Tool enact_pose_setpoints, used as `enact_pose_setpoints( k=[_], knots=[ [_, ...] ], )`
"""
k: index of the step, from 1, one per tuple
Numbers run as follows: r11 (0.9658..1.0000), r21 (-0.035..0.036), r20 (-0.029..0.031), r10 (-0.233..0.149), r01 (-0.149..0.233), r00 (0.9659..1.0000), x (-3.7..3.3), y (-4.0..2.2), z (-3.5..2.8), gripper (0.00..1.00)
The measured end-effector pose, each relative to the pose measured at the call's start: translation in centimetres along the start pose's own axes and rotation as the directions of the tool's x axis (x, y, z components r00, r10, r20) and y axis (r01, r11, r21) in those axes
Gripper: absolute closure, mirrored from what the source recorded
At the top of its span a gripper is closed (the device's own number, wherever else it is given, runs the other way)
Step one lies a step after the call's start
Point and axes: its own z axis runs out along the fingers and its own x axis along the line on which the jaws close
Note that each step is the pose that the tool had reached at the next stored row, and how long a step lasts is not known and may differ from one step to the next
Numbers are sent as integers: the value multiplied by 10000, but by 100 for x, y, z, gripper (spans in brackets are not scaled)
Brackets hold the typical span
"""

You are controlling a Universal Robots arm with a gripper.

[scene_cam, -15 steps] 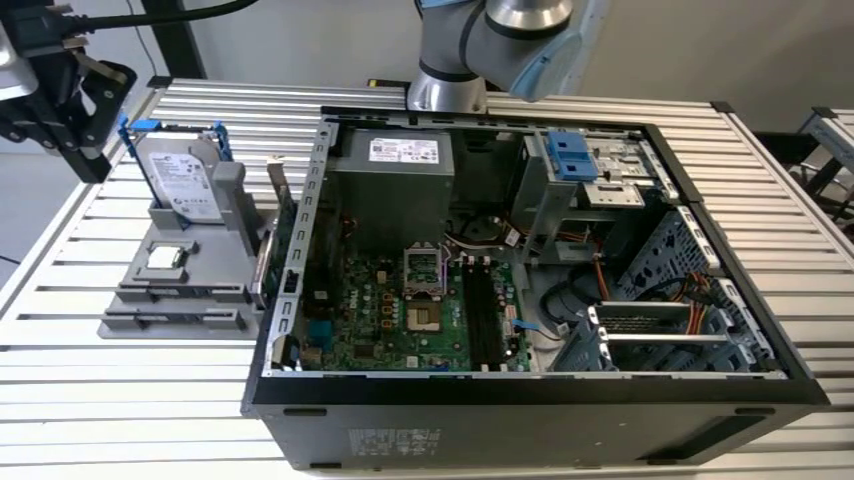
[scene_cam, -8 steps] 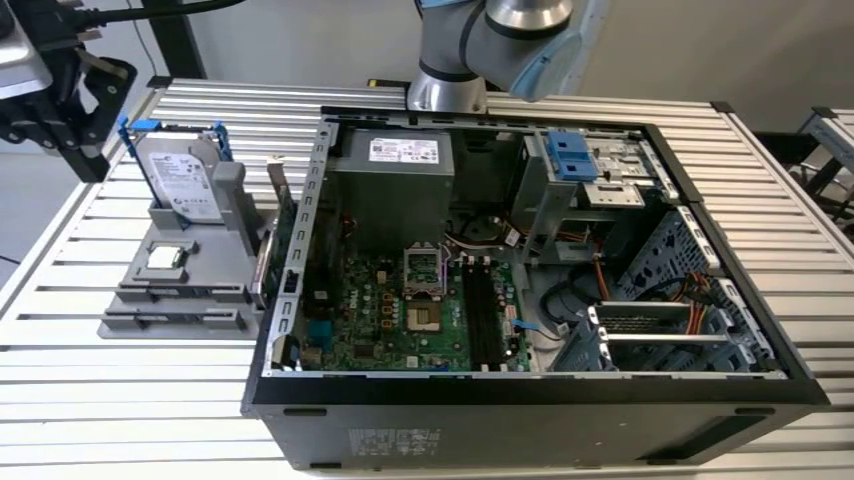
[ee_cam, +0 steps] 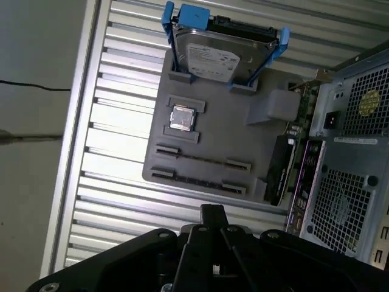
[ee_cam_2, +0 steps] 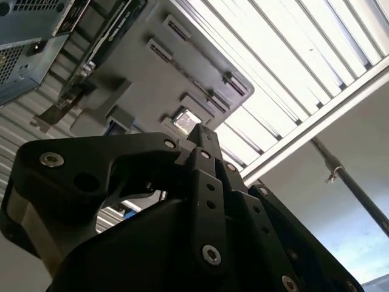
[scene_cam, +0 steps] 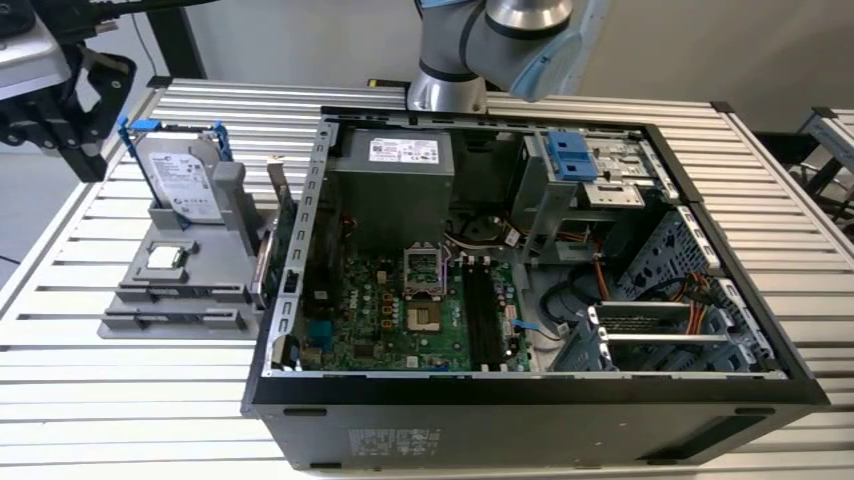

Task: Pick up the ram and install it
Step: 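Reach for the ram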

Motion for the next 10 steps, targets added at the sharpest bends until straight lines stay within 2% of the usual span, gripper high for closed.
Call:
enact_pose_setpoints(
  k=[5,10],
  knots=[
    [9974,-10,-36,-715,715,9974,0,0,-2,100],
    [9899,-23,-68,-1419,1419,9899,0,0,-3,100]
  ],
)
